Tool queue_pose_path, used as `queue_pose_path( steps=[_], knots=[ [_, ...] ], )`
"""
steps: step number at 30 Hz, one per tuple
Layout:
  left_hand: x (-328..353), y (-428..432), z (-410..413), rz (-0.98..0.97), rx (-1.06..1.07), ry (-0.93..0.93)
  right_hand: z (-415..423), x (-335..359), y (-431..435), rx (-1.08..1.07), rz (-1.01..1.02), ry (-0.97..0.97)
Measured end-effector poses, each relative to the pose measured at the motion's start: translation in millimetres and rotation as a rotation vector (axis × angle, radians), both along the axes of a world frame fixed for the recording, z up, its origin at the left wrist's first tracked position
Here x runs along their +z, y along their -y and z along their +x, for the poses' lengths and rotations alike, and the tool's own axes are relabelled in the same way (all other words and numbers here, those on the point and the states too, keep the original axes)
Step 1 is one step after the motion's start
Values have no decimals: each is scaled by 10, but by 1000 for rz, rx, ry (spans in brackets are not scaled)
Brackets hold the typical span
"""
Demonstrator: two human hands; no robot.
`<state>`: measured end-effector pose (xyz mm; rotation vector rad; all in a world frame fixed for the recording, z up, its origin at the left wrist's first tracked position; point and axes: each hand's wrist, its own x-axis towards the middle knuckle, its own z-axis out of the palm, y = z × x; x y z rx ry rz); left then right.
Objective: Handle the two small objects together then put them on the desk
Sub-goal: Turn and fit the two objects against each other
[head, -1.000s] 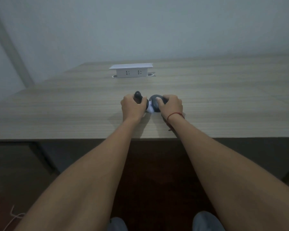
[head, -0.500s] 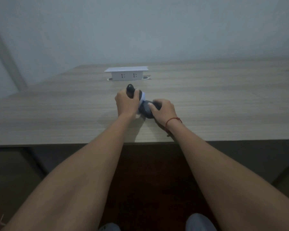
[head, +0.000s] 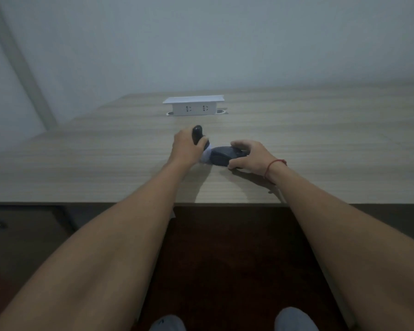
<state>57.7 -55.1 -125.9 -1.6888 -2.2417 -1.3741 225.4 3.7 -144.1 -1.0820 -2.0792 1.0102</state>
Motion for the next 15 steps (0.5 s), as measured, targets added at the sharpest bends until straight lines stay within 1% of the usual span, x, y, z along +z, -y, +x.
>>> queue_pose_path(
  steps=[2, 5, 6, 9, 11, 13, 15],
  knots=[
    [-24, 15, -10, 3, -1, 3, 3, -1, 3, 1, -21, -36],
    [33, 16, 65, 128, -49, 70, -15, -5, 24, 7, -52, -68],
    [40, 9, 96, 129, -59, 66, -21, -8, 29, 8, -57, -72],
    [-4, -3, 114, 5, -35, 26, -28, -18, 38, 2, -10, -55],
    [-16, -7, 89, -51, -32, 27, -30, -36, 25, -54, 16, -82],
    [16, 15, 94, 0, -26, 15, -45, -74, 5, -155, 56, -131],
    [49, 30, 121, 105, -17, 49, -65, -95, 3, -211, 56, -141]
  ],
)
